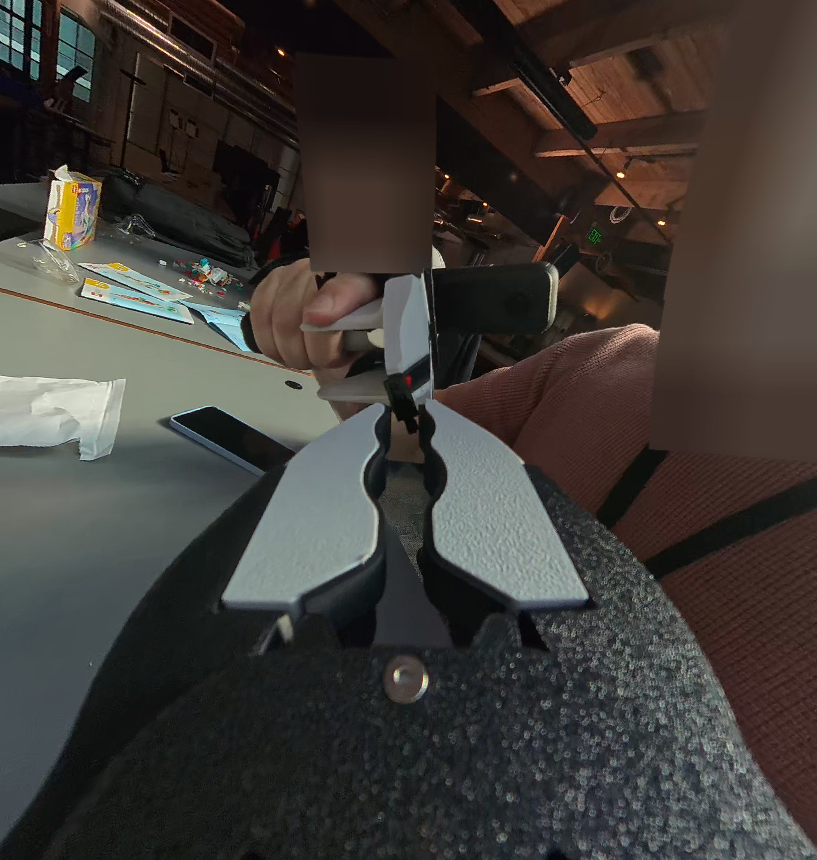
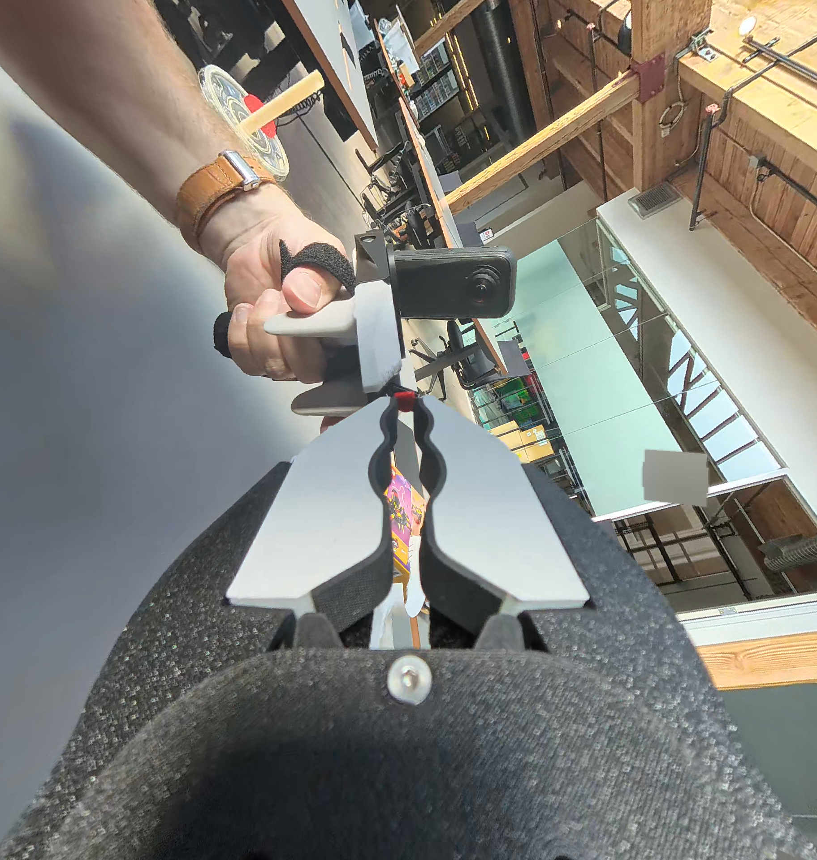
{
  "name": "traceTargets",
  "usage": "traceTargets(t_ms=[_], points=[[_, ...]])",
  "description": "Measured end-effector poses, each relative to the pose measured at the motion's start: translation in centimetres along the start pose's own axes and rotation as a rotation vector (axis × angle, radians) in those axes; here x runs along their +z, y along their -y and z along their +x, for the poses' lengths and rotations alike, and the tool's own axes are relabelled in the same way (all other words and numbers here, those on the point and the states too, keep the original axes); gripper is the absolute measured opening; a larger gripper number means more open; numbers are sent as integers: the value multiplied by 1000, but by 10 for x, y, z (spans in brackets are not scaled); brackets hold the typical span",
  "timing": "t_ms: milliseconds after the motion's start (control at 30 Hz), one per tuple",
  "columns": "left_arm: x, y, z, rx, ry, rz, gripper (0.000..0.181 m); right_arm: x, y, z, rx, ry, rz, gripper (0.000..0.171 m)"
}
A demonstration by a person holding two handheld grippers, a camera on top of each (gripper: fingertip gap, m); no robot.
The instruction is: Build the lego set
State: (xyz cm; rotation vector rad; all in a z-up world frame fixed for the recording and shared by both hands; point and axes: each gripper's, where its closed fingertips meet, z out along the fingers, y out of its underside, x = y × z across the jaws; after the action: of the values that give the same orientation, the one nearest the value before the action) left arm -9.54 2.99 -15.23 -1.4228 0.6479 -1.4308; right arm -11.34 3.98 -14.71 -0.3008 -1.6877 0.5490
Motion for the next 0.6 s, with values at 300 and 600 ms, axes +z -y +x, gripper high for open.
traceTargets(t_ms=[300, 600], points=[[1, -4, -1, -2, -15, 27, 8, -3, 1, -6, 9, 37, 27, 7], [6, -28, -20, -18, 100, -31, 8, -24, -8, 26, 751, -9, 330, 0]])
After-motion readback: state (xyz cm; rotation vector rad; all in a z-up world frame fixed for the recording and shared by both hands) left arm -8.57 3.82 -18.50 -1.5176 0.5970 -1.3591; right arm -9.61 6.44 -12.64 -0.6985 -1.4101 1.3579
